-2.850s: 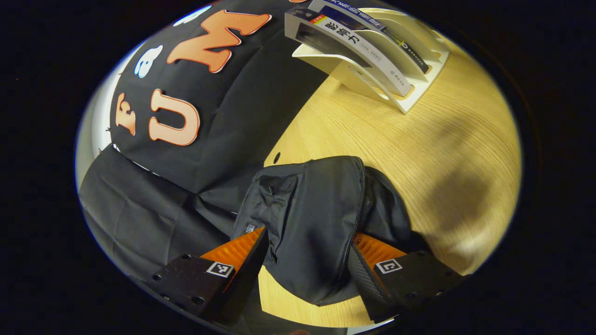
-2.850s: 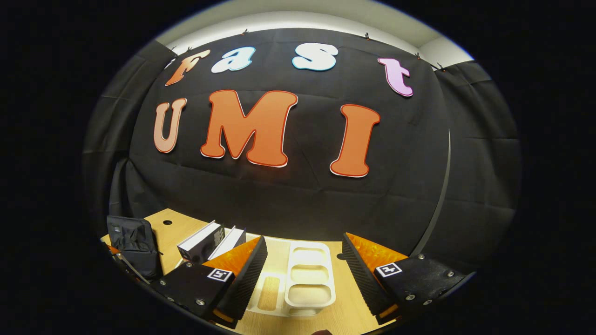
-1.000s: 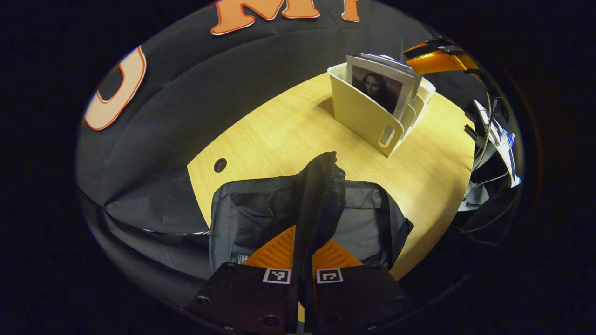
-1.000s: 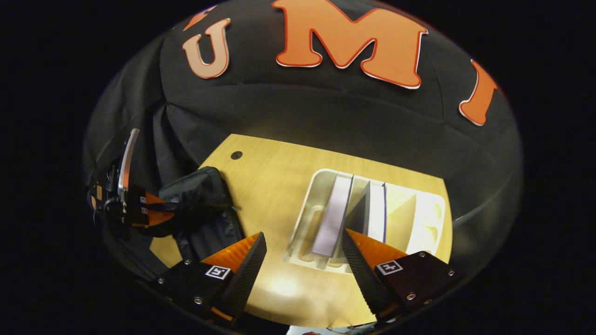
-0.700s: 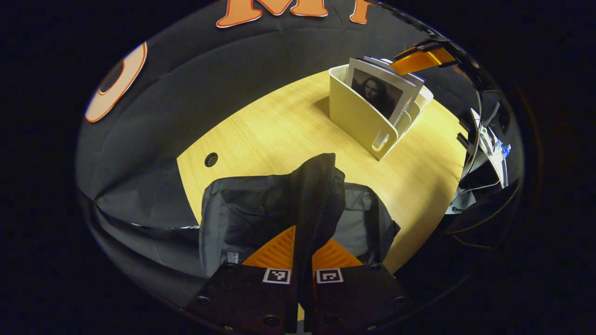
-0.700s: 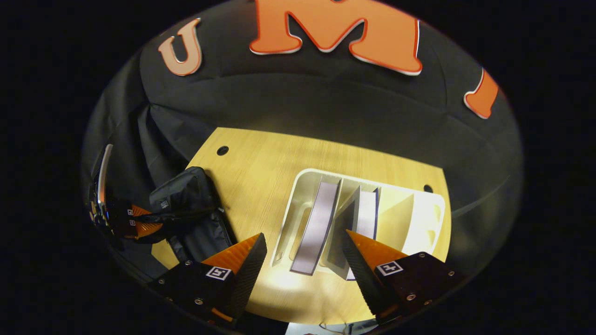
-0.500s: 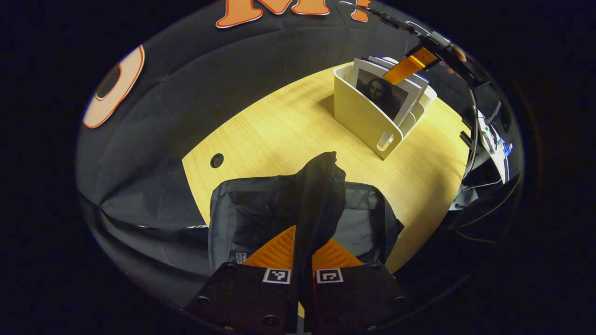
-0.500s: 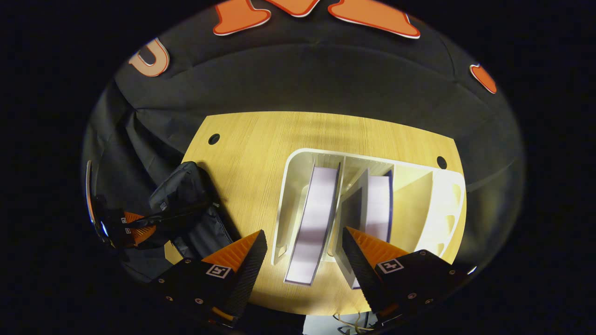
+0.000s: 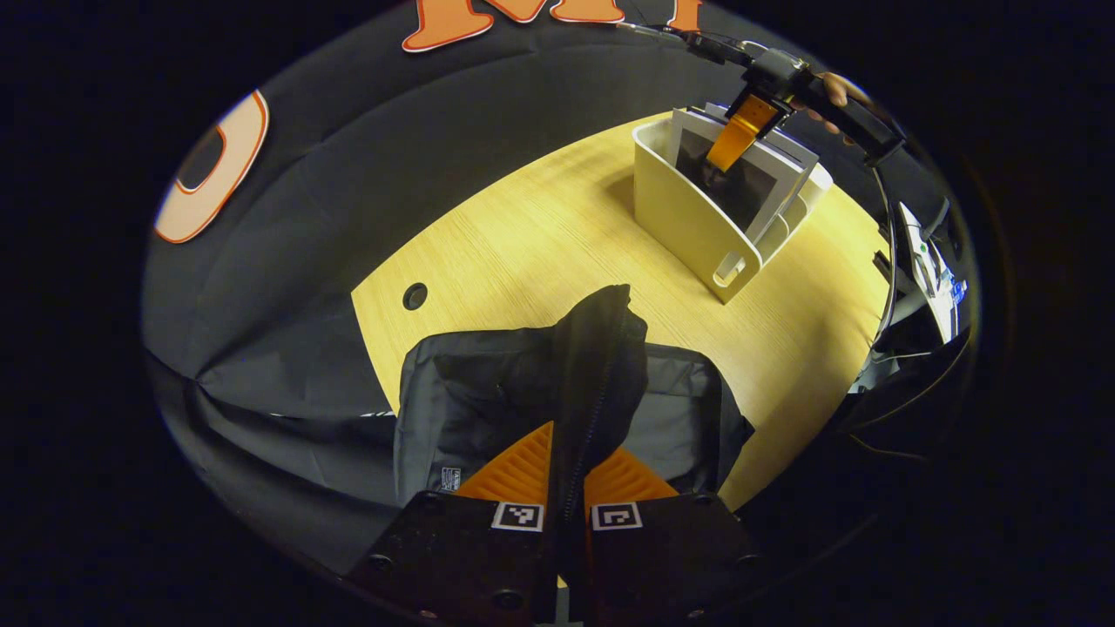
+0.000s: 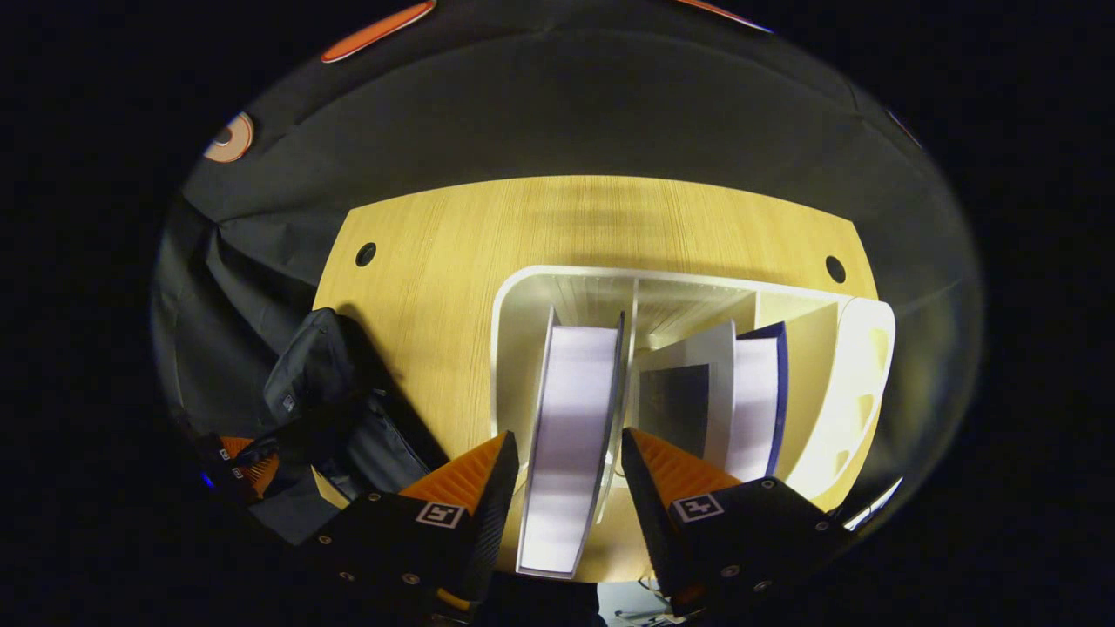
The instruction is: Open the schoolbag, grab two books from the bookshelf and put them into the schoolbag.
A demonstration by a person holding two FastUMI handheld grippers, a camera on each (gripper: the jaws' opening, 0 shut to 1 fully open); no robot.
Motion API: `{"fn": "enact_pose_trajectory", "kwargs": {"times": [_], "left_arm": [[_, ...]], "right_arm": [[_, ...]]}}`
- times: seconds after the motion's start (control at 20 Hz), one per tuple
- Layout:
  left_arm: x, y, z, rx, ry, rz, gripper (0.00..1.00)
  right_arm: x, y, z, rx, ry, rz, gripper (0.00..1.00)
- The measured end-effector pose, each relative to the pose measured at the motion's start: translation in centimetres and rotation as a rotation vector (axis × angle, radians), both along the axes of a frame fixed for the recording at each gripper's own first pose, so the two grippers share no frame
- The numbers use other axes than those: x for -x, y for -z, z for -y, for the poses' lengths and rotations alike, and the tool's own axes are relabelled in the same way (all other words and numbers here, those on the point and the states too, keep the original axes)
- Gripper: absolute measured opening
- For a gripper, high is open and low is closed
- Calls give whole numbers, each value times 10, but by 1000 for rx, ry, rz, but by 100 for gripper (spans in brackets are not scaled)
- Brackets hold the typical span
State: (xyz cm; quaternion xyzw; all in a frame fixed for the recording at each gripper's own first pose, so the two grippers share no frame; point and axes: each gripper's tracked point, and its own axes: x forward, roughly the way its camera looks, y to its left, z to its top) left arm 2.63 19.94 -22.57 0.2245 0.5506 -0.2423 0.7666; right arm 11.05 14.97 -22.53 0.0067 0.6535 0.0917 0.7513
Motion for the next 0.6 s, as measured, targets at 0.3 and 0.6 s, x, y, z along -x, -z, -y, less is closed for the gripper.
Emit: {"fn": "enact_pose_trajectory", "kwargs": {"times": [0.3,0.6], "left_arm": [[4,-2,-1,3,-45,8,6],[1,-1,-5,13,0,14,6]], "right_arm": [[2,7,7,49,39,-13,40],[16,-28,8,57,81,51,38]]}}
